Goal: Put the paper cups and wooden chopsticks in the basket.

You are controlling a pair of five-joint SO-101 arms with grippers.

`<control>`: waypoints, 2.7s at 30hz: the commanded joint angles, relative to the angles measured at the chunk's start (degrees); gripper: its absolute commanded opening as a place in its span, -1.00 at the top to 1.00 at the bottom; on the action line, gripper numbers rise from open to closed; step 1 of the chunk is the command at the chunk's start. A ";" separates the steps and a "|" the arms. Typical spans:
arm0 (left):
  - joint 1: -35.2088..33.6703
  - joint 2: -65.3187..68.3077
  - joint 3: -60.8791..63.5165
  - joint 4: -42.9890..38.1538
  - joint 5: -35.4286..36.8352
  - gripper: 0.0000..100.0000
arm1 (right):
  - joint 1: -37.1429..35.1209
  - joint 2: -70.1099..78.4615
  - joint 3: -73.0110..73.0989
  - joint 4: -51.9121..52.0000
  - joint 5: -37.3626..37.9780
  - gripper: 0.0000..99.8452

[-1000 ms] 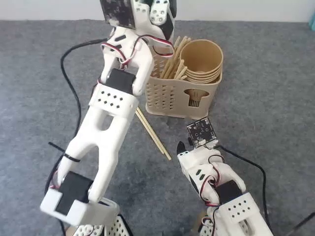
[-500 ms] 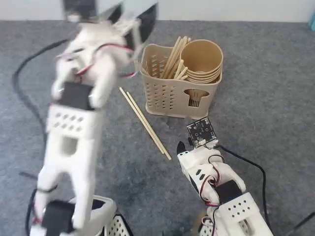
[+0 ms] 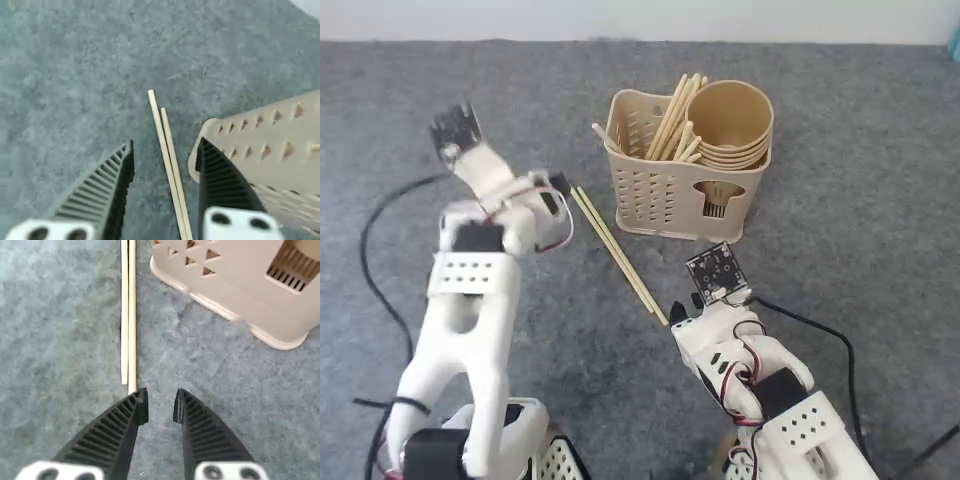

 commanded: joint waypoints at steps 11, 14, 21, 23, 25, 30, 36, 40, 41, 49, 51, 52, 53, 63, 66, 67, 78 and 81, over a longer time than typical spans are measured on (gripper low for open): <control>1.67 17.93 -10.51 -0.44 3.60 0.62 | -3.74 23.52 -14.33 -9.98 -1.58 0.81; 2.81 23.03 -13.85 -0.79 3.60 0.62 | -3.74 35.38 -17.76 -15.96 -1.58 0.81; 3.87 37.54 -25.36 -1.23 3.69 0.62 | -3.47 52.70 -23.38 -21.23 -1.14 0.81; 3.08 44.22 -30.02 -1.93 3.69 0.63 | -3.47 52.79 -23.47 -21.23 -1.14 0.81; 2.20 49.67 -35.38 -0.18 3.78 0.63 | -3.47 52.79 -23.47 -21.23 -1.14 0.81; 2.11 55.91 -45.76 8.26 4.57 0.63 | -3.56 52.79 -23.47 -21.23 -1.23 0.81; 2.20 57.14 -46.90 8.97 4.57 0.67 | -3.47 52.79 -23.38 -21.23 -1.41 0.81; 2.20 57.14 -46.90 9.05 4.40 1.00 | -3.47 52.79 -23.38 -21.14 -1.41 0.81; 2.20 57.14 -46.81 9.49 4.40 0.98 | -3.38 52.79 -23.38 -21.14 -1.41 0.81; 1.32 55.56 -46.81 13.80 4.31 0.98 | -3.38 52.09 -23.47 -19.30 -1.41 0.81; 0.62 53.01 -45.85 14.51 4.31 0.98 | -3.47 50.86 -23.12 -19.21 -1.49 0.81; 0.53 51.34 -44.97 14.59 4.31 0.98 | -3.65 50.24 -22.59 -19.30 -1.49 0.81; 0.18 49.41 -43.65 14.59 4.31 0.98 | -3.74 49.45 -22.07 -19.56 -1.49 0.81; -0.26 24.35 -24.31 12.84 -4.92 0.98 | -3.74 47.16 -22.51 -18.77 -6.15 0.81; -0.26 16.18 -16.92 9.23 -5.54 0.98 | -3.74 47.16 -24.70 -15.78 -6.33 0.81; -0.09 13.80 -14.73 8.26 -5.54 0.98 | -4.09 47.16 -25.32 -15.60 -6.33 0.81; -3.96 5.27 -7.78 5.98 -10.55 0.97 | -10.68 64.84 -37.80 -21.58 -5.98 0.80; -7.82 5.45 -9.27 5.54 -10.64 0.97 | -10.95 74.77 -46.42 -19.91 -5.80 0.80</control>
